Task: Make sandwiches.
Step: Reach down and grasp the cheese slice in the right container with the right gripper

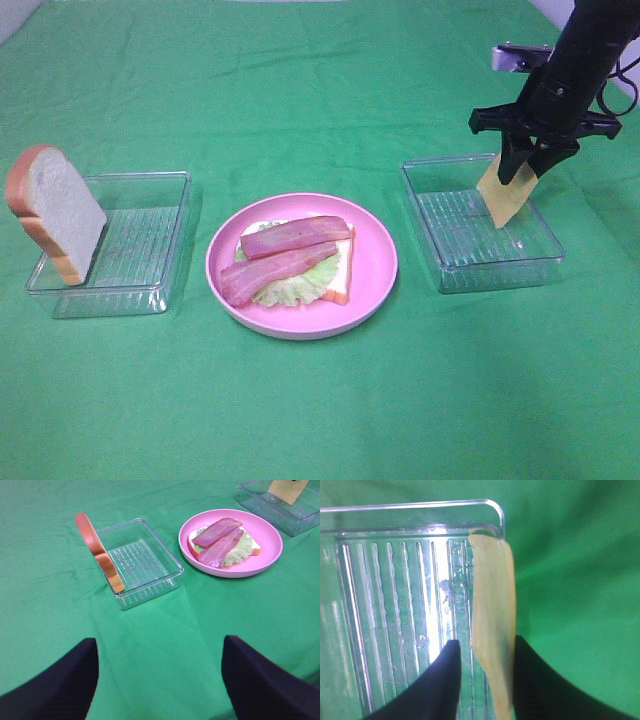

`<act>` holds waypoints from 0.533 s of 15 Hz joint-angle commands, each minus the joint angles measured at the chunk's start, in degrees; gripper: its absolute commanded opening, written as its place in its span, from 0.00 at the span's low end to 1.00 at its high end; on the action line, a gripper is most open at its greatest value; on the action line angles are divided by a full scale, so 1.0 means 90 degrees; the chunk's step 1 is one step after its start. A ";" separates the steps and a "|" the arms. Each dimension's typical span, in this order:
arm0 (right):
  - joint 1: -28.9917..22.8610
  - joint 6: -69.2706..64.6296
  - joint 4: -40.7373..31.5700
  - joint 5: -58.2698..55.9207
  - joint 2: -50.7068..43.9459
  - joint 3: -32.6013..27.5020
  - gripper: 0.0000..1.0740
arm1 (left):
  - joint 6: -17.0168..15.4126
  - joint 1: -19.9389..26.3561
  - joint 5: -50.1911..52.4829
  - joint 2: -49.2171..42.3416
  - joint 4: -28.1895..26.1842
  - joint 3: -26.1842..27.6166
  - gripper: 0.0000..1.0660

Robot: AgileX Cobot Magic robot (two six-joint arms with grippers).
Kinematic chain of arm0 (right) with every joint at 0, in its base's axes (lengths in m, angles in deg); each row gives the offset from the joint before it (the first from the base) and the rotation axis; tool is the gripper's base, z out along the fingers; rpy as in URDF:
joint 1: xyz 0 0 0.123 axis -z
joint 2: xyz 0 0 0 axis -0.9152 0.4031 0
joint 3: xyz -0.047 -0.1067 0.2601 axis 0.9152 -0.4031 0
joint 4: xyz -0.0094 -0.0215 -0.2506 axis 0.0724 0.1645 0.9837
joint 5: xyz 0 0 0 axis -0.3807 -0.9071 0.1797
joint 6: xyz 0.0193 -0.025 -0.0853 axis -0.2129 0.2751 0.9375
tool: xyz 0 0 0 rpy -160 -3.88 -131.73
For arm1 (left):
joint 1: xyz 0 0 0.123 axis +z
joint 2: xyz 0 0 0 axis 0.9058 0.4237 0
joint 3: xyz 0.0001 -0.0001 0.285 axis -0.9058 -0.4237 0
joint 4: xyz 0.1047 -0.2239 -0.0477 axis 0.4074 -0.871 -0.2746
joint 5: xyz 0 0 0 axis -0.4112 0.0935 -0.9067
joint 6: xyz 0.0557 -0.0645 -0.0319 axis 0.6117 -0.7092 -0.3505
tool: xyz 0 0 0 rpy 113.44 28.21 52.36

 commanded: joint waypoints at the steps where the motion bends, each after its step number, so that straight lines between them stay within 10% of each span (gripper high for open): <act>1: 0.0019 -0.0121 0.0146 0.0045 0.0013 -0.0019 0.13 | -0.0019 -0.0019 0.0064 -0.0051 0.0019 -0.0006 0.63; 8: 0.0013 -0.0255 0.0267 -0.0038 -0.0159 -0.0019 0.00 | -0.0019 -0.0019 0.0064 -0.0051 0.0019 -0.0006 0.63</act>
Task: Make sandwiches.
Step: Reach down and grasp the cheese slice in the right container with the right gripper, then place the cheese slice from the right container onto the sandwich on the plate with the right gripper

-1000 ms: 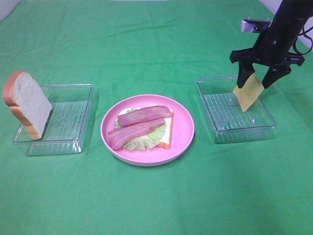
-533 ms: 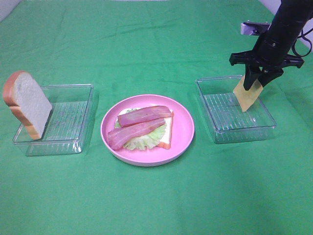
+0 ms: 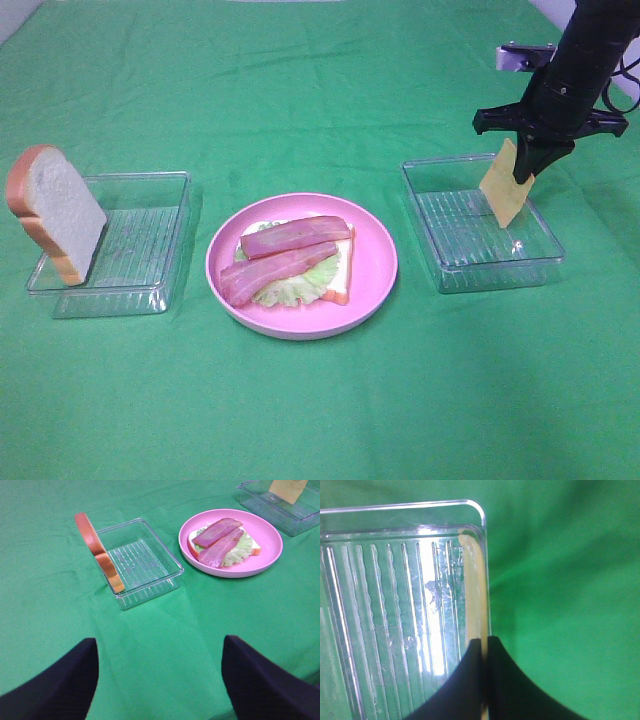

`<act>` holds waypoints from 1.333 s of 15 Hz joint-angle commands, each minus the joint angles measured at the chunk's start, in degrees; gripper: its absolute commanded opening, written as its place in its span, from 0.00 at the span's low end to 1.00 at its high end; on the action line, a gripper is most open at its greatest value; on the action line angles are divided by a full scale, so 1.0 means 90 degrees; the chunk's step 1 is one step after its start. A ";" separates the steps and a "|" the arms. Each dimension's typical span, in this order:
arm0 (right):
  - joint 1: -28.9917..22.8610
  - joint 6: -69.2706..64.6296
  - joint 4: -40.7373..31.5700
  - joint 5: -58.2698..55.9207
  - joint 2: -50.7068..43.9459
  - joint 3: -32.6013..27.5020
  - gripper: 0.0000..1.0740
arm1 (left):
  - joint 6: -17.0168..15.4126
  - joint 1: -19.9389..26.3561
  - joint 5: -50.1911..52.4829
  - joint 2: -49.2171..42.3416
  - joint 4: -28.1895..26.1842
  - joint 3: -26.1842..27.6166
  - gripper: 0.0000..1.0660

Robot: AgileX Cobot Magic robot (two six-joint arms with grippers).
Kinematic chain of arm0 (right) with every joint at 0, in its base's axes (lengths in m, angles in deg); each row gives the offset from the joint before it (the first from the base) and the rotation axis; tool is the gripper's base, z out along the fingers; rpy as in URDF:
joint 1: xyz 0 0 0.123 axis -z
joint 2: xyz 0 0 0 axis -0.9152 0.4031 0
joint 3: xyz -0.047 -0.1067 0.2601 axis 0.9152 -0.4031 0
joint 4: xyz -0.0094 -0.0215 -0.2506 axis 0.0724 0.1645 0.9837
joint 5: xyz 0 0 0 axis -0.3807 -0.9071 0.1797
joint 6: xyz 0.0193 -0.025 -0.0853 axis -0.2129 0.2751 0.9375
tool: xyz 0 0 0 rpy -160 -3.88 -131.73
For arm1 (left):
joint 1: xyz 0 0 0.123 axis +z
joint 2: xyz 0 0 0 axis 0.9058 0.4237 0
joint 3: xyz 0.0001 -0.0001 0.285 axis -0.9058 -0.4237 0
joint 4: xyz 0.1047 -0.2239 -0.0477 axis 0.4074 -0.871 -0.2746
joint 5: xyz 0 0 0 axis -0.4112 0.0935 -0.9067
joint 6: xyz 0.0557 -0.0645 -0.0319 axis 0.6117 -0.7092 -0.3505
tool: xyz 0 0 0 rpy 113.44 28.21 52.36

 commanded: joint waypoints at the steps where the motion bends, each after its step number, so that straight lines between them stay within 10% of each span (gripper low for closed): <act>1: 0.0013 -0.0051 0.0019 -0.0038 -0.0197 -0.0019 0.00 | -0.0019 -0.0019 0.0064 -0.0051 0.0019 -0.0006 0.63; 14: -0.0019 0.0809 -0.2470 -0.1273 -0.1299 -0.0025 0.00 | -0.0019 -0.0019 0.0064 -0.0051 0.0019 -0.0006 0.63; 20: -0.1426 0.1178 -0.3521 -0.0955 -0.1630 -0.0363 0.00 | -0.0019 -0.0019 0.0064 -0.0051 0.0019 -0.0006 0.63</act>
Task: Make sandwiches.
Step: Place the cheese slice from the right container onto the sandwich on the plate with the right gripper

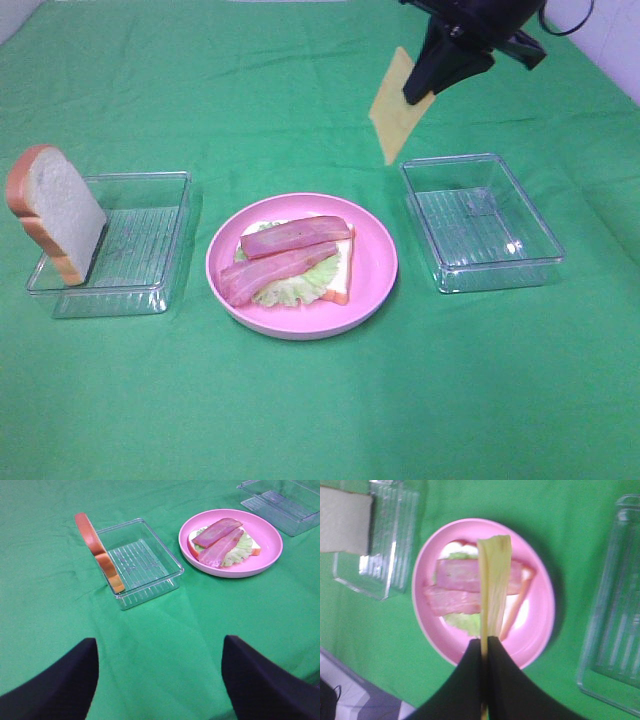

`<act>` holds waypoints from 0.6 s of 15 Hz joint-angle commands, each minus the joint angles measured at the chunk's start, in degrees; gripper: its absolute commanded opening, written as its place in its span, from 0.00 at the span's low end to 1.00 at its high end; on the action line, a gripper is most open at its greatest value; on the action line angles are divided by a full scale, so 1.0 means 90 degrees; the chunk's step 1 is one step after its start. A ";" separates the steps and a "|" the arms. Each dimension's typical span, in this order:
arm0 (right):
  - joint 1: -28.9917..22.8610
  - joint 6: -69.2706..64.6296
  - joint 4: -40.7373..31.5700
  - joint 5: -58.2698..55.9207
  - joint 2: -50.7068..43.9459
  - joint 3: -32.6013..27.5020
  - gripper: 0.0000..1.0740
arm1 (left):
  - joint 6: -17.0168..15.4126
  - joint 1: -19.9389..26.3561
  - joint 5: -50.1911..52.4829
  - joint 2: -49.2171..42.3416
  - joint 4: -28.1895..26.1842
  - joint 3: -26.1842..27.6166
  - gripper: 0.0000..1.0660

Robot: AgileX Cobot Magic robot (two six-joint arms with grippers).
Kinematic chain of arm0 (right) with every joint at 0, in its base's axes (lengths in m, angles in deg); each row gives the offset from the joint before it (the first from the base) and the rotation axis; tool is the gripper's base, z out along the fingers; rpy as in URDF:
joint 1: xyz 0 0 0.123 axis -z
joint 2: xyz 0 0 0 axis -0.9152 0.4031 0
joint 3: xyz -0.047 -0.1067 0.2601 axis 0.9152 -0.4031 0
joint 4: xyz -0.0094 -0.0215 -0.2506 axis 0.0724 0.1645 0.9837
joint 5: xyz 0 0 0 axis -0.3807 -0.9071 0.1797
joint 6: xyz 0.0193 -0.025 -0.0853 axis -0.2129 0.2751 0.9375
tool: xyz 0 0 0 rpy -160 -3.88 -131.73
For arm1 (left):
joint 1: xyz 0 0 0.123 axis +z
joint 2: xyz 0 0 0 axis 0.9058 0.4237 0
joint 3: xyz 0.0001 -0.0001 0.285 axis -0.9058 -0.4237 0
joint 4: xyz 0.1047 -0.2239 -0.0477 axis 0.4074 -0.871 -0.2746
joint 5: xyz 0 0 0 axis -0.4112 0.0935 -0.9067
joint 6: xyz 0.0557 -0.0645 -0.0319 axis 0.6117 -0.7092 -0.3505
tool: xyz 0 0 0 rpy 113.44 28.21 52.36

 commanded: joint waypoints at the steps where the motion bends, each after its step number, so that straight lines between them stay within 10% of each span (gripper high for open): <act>1: -0.0401 0.0547 -0.0923 0.0248 -0.0038 -0.0446 0.00 | -0.0019 -0.0019 0.0064 -0.0051 0.0019 -0.0006 0.63; 9: -0.1197 0.1954 -0.3470 0.1592 0.0325 -0.2152 0.00 | -0.0019 -0.0019 0.0064 -0.0051 0.0019 -0.0006 0.63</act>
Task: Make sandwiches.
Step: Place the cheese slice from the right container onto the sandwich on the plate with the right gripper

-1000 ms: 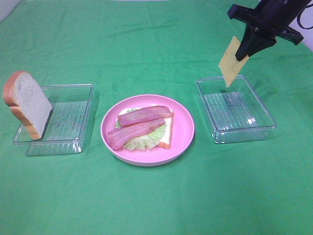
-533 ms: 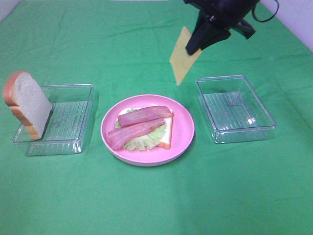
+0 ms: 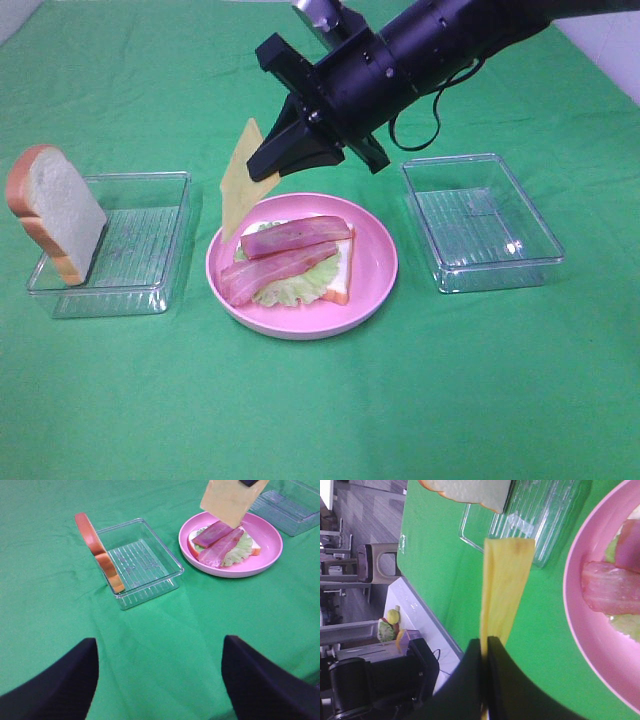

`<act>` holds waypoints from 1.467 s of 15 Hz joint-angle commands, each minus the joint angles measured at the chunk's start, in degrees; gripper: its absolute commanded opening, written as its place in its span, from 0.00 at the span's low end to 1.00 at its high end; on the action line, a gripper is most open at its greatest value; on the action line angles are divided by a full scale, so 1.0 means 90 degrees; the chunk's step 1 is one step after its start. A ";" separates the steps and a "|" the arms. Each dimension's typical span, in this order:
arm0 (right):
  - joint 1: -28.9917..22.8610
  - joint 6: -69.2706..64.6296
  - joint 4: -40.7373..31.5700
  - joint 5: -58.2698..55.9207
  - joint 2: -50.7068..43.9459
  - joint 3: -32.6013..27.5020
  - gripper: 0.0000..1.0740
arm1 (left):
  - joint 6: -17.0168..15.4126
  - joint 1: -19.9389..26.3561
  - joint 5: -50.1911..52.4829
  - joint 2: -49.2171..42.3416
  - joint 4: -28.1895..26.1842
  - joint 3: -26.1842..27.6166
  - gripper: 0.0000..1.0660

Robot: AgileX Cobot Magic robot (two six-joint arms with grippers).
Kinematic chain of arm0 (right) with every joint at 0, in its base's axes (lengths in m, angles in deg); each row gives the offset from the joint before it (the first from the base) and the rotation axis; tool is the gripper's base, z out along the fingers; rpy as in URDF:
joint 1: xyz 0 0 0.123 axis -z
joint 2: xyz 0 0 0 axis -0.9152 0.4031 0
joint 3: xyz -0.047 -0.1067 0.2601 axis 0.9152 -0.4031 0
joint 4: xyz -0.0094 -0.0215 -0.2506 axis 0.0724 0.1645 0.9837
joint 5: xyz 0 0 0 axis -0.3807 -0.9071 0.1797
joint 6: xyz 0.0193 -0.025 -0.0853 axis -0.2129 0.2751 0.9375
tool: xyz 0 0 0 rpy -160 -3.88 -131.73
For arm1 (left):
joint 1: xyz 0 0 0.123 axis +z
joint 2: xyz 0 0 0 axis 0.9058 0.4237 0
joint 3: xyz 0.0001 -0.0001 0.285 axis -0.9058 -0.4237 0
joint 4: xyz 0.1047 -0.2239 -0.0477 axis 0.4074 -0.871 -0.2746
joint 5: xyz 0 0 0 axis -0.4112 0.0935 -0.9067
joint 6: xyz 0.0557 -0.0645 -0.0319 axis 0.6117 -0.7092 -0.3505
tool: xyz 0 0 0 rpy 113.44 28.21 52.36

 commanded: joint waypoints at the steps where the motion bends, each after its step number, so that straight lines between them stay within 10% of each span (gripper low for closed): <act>1: -0.0038 0.0185 -0.0471 0.0427 0.0344 -0.0134 0.00 | -0.0019 -0.0019 0.0064 -0.0051 0.0019 -0.0006 0.63; 14: -0.0006 -0.0446 0.0261 0.0872 0.0993 -0.0134 0.03 | -0.0019 -0.0019 0.0064 -0.0051 0.0019 -0.0006 0.63; 16: -0.0006 -0.0726 0.0503 0.0987 0.0993 -0.0134 0.12 | -0.0019 -0.0019 0.0064 -0.0051 0.0019 -0.0006 0.63; 19: -0.0006 -0.0891 0.0630 0.1076 0.0974 -0.0134 0.57 | -0.0019 -0.0019 0.0064 -0.0051 0.0019 -0.0006 0.63; 22: -0.0006 -0.0879 0.1025 0.1076 0.0764 -0.0127 0.66 | -0.0019 -0.0019 0.0064 -0.0051 0.0019 -0.0006 0.63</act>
